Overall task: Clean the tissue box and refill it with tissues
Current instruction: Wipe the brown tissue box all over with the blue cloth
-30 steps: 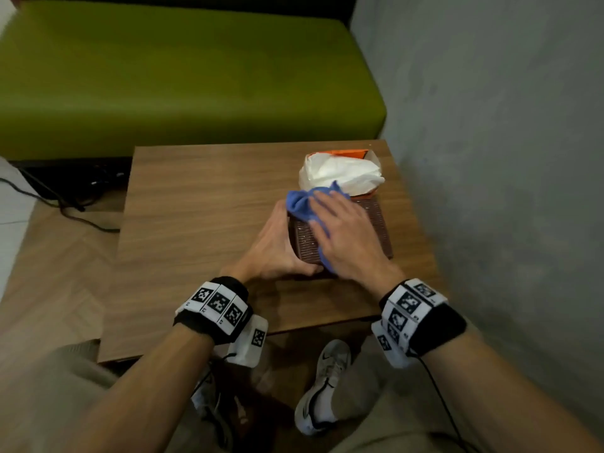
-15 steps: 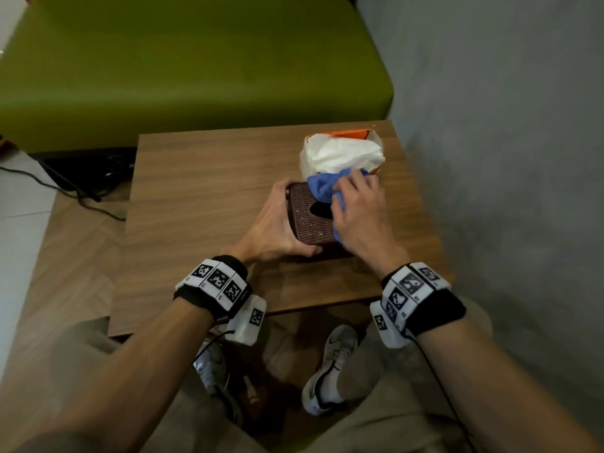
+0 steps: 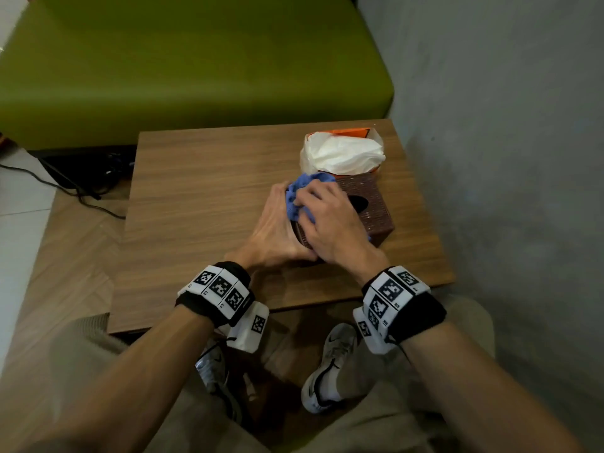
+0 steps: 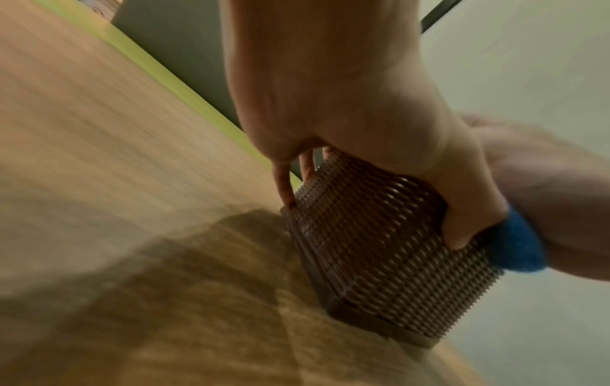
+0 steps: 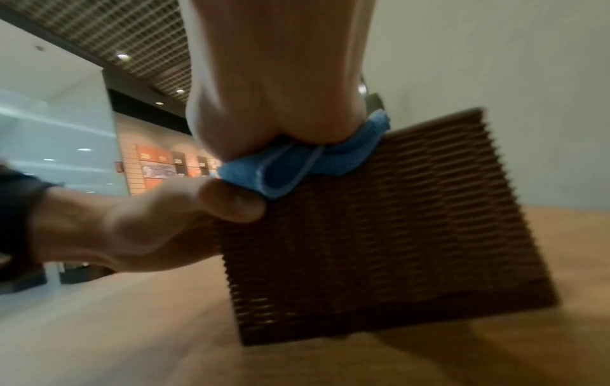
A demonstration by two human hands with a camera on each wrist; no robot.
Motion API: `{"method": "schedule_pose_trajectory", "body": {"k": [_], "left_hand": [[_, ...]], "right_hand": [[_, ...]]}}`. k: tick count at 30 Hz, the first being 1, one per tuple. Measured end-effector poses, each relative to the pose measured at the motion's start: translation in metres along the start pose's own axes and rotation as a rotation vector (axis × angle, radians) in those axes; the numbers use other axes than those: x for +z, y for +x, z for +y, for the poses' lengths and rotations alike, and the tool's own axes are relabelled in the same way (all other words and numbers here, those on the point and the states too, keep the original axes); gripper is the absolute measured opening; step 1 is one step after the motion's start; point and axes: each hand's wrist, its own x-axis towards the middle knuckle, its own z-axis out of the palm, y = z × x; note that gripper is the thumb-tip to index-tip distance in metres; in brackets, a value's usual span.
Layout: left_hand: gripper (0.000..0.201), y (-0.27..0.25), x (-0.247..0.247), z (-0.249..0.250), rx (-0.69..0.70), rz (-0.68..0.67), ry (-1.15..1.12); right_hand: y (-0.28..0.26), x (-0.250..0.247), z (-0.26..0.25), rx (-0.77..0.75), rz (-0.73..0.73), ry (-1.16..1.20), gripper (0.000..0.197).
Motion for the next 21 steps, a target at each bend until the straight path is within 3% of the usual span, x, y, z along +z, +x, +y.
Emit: {"method": "schedule_pose_trajectory", "body": {"k": [2,4,6,9,12,17,21], "left_hand": [[0.116,-0.004,0.002,-0.001,-0.036,0.025,-0.008],[0.124,-0.008,0.000,0.001,-0.086,0.084,-0.031],[0.125,-0.008,-0.005,0.003,-0.095,0.044,-0.014],[0.104,0.005,-0.022,0.009,-0.159,-0.073,-0.166],[0.088,0.016,-0.033,0.012,-0.160,-0.092,-0.074],[0.059,0.005,-0.021,0.013,-0.176,-0.049,-0.031],[0.051,0.007,-0.024,0.017,-0.158,-0.052,0.073]], "right_hand": [[0.001,0.000,0.001,-0.009,-0.001,0.014,0.015],[0.001,-0.003,0.016,0.140,0.083,-0.014,0.015],[0.000,-0.008,0.027,0.221,0.154,-0.016,0.014],[0.000,-0.007,0.022,0.154,0.086,-0.013,0.014],[0.001,-0.009,0.025,0.077,0.039,0.063,0.018],[0.004,-0.008,0.029,0.205,0.163,0.025,0.024],[0.000,-0.001,0.004,0.009,0.062,0.130,0.020]]}}
